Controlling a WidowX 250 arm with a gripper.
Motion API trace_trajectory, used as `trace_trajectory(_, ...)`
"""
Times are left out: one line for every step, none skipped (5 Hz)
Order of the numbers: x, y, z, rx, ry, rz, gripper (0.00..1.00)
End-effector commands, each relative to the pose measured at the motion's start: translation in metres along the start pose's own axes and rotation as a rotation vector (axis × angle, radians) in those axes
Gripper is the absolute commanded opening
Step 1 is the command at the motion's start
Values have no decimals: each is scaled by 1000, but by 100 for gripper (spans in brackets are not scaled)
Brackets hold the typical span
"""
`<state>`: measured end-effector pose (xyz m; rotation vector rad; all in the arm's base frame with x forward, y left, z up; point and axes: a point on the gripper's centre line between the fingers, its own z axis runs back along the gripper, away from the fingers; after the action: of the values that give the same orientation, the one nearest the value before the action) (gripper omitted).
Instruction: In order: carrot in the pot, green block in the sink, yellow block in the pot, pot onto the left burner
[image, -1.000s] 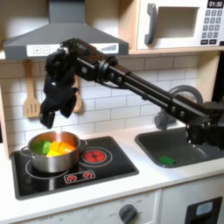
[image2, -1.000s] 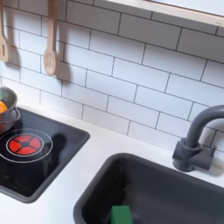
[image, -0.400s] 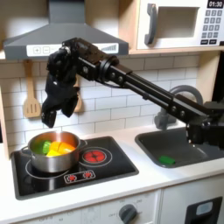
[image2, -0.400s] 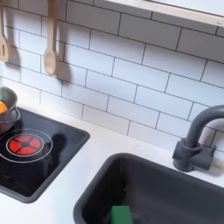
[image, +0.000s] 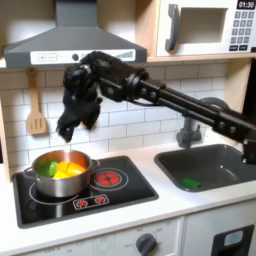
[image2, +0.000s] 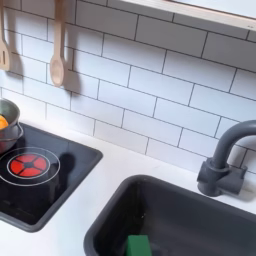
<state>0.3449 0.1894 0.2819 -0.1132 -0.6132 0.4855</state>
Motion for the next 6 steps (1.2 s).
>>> trace_trajectory(27,-28,14,-148,-184,-51,100)
trace_trajectory(46,-40,14,-194,-292,-82,100)
trace_trajectory(63,-46,17,-160,-397,-146,100)
trace_trajectory(65,-71,29,-204,-424,-183,100)
trace_trajectory(68,-83,41,-225,-461,-207,100)
trace_trajectory(66,-79,46,-215,-476,-202,100)
